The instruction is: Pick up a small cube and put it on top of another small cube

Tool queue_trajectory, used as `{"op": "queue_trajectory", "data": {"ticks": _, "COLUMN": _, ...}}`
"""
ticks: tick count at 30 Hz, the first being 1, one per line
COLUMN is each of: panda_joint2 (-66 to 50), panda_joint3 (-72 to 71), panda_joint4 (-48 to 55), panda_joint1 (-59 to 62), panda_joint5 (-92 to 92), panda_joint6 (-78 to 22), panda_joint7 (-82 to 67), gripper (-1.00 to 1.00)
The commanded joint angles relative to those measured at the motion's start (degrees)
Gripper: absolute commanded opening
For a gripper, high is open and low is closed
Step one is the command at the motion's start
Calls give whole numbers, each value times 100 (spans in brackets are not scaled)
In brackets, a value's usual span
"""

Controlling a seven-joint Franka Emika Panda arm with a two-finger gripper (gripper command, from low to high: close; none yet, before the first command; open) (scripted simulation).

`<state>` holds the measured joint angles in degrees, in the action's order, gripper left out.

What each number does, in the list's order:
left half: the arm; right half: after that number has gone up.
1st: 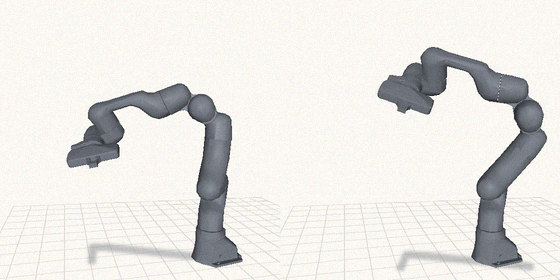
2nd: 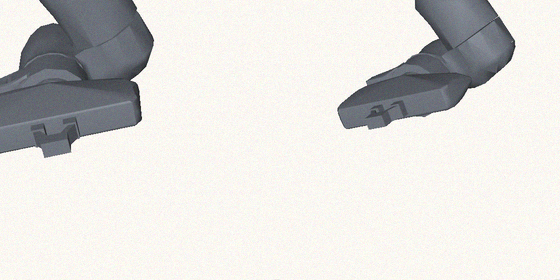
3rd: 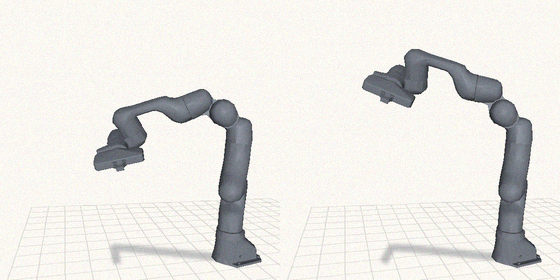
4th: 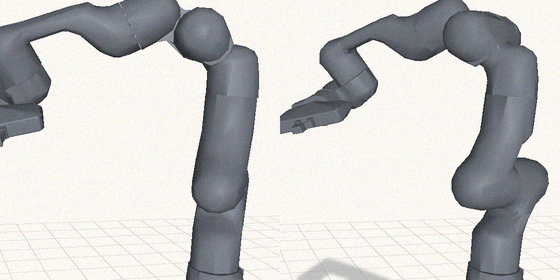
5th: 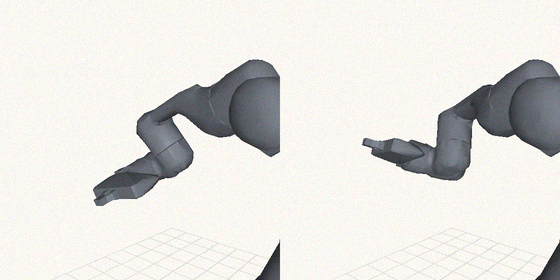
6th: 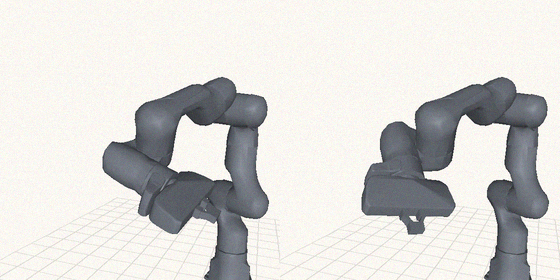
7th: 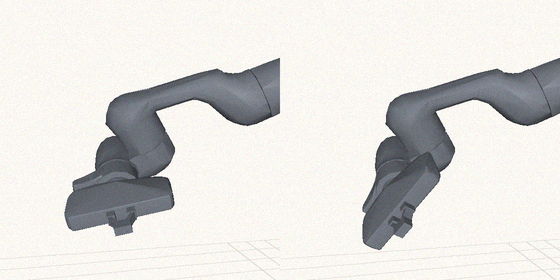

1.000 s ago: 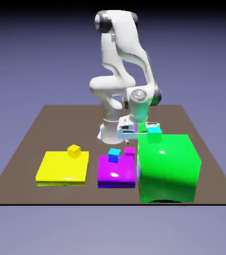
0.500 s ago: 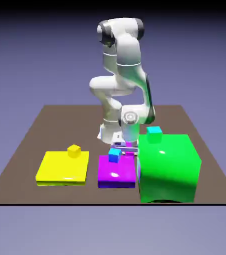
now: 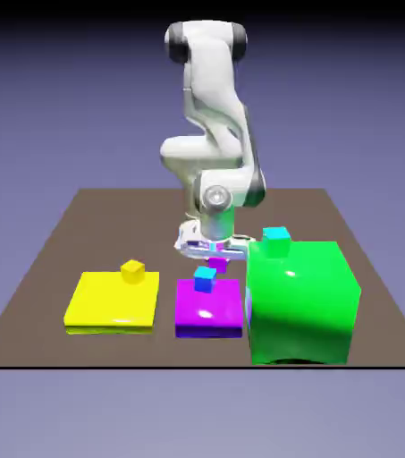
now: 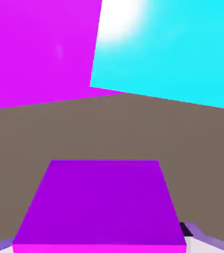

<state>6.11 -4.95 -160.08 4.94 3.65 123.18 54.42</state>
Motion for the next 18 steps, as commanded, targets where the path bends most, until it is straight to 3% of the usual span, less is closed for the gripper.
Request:
{"op": "queue_trajectory", "data": {"ticks": 1, "panda_joint2": 3, "panda_joint3": 80, "panda_joint4": 162, "panda_joint1": 177, "panda_joint5": -150, "panda_joint6": -251, "panda_joint7": 52, "gripper": -100}}
{"op": "queue_trajectory", "data": {"ticks": 5, "panda_joint2": 426, "panda_joint3": 141, "panda_joint4": 872, "panda_joint1": 679, "panda_joint5": 178, "panda_joint6": -879, "panda_joint7": 675, "gripper": -100}}
{"op": "queue_trajectory", "data": {"ticks": 9, "panda_joint2": 780, "panda_joint3": -70, "panda_joint4": 953, "panda_joint1": 550, "panda_joint5": 881, "panda_joint6": -605, "panda_joint7": 1076, "gripper": -100}}
{"op": "queue_trajectory", "data": {"ticks": 14, "panda_joint2": 88, "panda_joint3": -180, "panda_joint4": 420, "panda_joint1": 443, "panda_joint5": 1104, "panda_joint6": 623, "panda_joint7": 944, "gripper": -100}}
{"op": "queue_trajectory", "data": {"ticks": 15, "panda_joint2": 88, "panda_joint3": -180, "panda_joint4": 420, "panda_joint1": 443, "panda_joint5": 1104, "panda_joint6": 623, "panda_joint7": 944, "gripper": 100}}
{"op": "queue_trajectory", "data": {"ticks": 18, "panda_joint2": 368, "panda_joint3": -135, "panda_joint4": 636, "panda_joint1": 486, "panda_joint5": 1014, "panda_joint6": 125, "panda_joint7": 997, "gripper": 100}}
